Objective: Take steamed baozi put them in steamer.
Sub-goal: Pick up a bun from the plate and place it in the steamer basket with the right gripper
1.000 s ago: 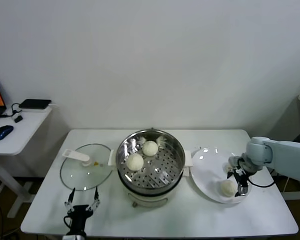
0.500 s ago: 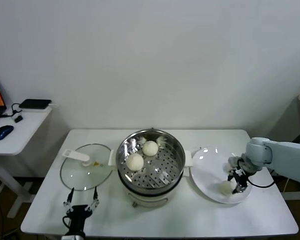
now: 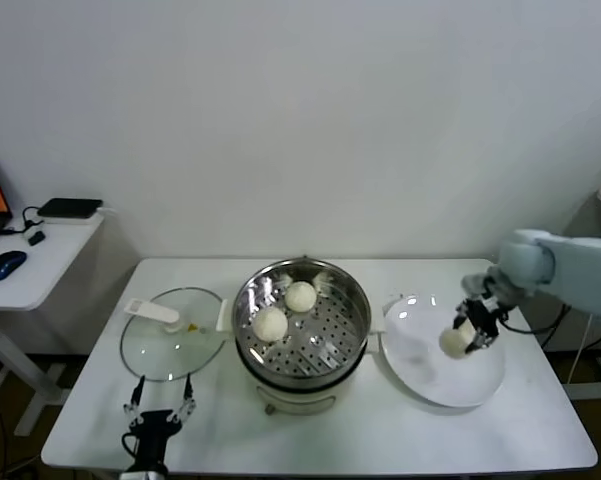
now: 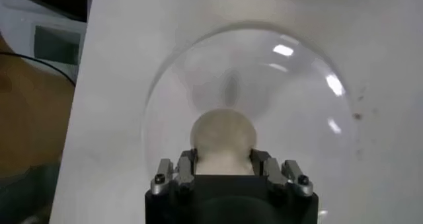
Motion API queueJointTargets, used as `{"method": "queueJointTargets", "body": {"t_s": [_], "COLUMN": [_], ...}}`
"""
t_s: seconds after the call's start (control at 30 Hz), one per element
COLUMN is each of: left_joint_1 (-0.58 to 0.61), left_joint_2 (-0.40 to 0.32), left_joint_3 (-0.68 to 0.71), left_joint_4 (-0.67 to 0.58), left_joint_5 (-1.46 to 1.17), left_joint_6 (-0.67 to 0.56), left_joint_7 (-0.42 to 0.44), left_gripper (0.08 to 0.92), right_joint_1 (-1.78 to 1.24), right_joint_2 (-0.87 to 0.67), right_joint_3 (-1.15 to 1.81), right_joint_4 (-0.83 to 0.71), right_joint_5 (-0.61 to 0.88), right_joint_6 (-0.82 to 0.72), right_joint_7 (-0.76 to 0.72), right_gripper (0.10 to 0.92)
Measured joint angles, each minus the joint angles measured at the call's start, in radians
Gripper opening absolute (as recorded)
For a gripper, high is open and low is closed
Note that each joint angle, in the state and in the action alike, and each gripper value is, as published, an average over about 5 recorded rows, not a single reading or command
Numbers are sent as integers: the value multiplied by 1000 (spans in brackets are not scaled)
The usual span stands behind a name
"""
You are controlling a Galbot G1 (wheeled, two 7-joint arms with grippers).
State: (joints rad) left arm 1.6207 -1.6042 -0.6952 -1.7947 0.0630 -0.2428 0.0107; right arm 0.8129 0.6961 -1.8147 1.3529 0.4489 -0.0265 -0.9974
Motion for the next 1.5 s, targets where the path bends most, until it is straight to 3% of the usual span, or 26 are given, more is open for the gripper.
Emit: {"method": "queueJointTargets", "body": {"t_s": [0.4,0.53,0.83,1.5], "left_joint_1": [-8,-10,-10,-9], "left_joint_2": [1,0,2,7], "left_joint_3": [7,11,7,-7], "left_joint_4": [4,6,11,28], "left_joint_5": [-13,-16,-22,-21], "left_joint_6": [10,10,6,-7], "left_joint_7": [0,-1,-3,-6], "left_gripper": [823,823,823,823], "right_joint_1": [227,242,171,-57], "right_joint_2": [214,291,451,600], "right_joint_3": [12,37,105,226], "right_joint_4": [31,64,81,60], "right_joint_5": [53,31,-50,-215], "right_joint_6": [327,383,426,417], "right_joint_7": [-92,-97,-97,-64], "right_gripper": [625,599,465,459]}}
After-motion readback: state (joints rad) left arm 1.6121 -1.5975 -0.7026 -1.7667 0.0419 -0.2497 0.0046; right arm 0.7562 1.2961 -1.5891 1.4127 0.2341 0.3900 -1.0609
